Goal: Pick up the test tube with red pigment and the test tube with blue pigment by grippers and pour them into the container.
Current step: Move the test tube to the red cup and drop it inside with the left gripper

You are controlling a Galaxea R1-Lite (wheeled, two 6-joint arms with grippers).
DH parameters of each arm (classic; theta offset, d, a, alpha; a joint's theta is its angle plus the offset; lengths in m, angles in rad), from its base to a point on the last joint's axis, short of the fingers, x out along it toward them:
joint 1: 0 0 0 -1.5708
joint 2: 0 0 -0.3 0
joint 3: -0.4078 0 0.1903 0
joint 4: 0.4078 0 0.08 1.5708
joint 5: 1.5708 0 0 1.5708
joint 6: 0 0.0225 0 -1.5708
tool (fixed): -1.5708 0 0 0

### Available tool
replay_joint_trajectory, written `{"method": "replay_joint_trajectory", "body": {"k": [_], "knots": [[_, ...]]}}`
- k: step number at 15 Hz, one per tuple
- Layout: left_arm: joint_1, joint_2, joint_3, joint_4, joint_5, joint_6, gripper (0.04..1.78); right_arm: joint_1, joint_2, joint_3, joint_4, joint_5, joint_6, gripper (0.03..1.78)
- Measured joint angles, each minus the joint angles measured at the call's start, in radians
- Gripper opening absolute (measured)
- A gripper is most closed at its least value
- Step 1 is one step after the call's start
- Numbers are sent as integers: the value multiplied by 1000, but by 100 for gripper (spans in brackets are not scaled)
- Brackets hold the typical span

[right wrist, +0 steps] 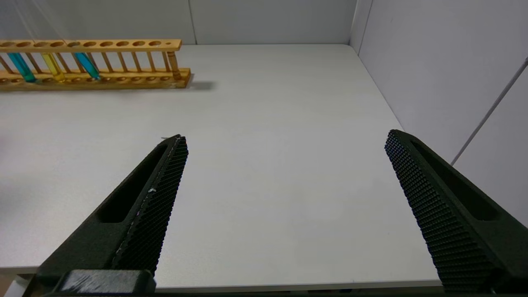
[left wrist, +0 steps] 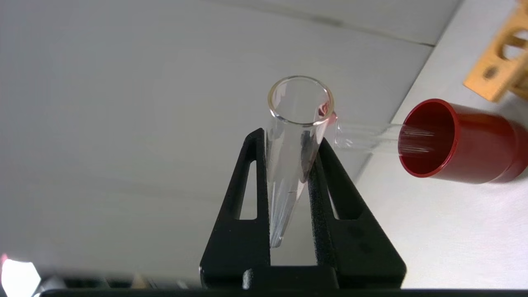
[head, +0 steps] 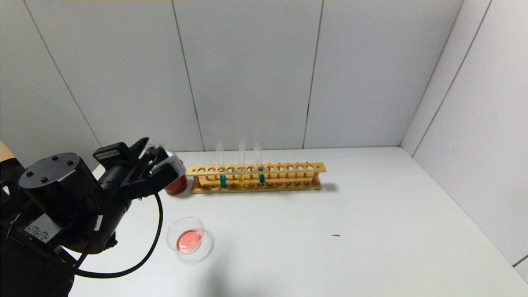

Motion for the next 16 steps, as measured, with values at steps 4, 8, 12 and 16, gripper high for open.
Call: {"method": "replay_joint_trajectory", "body": {"k": [4, 8, 12, 16], "knots": [[-41, 34, -86, -1, 232, -368, 33, 0, 0, 0, 0, 0, 0, 175], [-34, 97, -188, 8, 238, -693, 33, 0, 0, 0, 0, 0, 0, 175], [-21, 110, -290, 175, 177, -944, 33, 0, 0, 0, 0, 0, 0, 175], [11, 114, -359, 283, 30, -1155, 33, 0, 0, 0, 0, 0, 0, 175]]}}
